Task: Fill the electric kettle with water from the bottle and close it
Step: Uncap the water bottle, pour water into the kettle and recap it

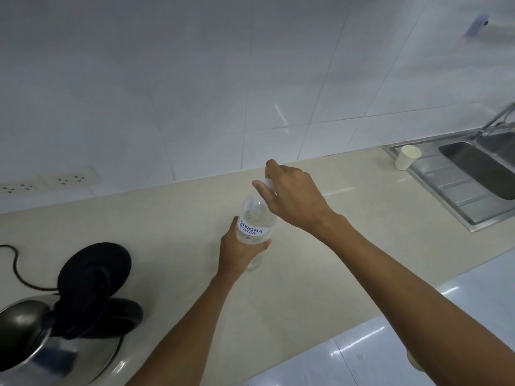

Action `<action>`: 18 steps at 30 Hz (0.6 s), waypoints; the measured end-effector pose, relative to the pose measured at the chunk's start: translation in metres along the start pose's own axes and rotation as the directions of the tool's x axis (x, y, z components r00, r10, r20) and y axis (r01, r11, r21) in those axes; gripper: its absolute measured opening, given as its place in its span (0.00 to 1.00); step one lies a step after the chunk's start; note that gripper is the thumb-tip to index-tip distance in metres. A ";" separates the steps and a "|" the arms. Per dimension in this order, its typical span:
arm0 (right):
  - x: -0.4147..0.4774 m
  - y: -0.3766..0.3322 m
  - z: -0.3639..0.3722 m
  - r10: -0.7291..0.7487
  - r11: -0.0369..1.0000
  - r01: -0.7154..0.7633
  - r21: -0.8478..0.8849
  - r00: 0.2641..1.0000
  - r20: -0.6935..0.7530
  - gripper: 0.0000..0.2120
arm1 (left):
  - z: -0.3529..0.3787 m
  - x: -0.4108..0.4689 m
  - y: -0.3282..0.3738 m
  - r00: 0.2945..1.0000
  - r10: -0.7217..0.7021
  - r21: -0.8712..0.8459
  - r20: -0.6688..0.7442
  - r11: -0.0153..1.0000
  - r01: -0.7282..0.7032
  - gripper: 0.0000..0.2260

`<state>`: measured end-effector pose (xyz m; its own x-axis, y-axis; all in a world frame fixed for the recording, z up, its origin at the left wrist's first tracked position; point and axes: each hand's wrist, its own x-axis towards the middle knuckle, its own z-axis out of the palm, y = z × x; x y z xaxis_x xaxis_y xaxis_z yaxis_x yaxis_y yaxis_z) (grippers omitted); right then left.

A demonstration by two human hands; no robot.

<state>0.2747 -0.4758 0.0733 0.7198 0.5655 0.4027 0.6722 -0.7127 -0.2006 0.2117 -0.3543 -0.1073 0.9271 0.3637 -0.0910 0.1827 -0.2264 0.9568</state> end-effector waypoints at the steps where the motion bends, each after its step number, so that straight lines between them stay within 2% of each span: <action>1: -0.004 -0.003 -0.003 -0.001 1.000 0.001 0.012 1.000 0.019 0.16 | -0.004 -0.006 -0.001 1.000 0.000 0.003 0.009 1.000 0.000 0.28; 10: -0.049 -0.060 -0.045 0.058 0.993 -0.068 0.091 0.992 0.117 0.15 | -0.055 -0.078 0.002 0.994 0.033 -0.023 0.105 0.999 -0.031 0.28; 13: -0.069 -0.089 -0.064 0.028 0.987 -0.054 0.152 0.986 0.166 0.11 | -0.079 -0.112 0.005 0.986 0.057 -0.057 0.157 0.997 -0.048 0.29; 18: -0.098 -0.151 -0.094 -0.022 0.992 -0.009 0.127 0.970 0.241 0.09 | -0.122 -0.173 0.006 0.973 0.086 -0.110 0.212 0.992 -0.064 0.29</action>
<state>0.0864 -0.4624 0.1486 0.7251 0.6646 0.1801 0.6825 -0.6590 -0.3160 0.0128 -0.3078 -0.0521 0.9876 0.1429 -0.0650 0.0862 -0.1483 0.9852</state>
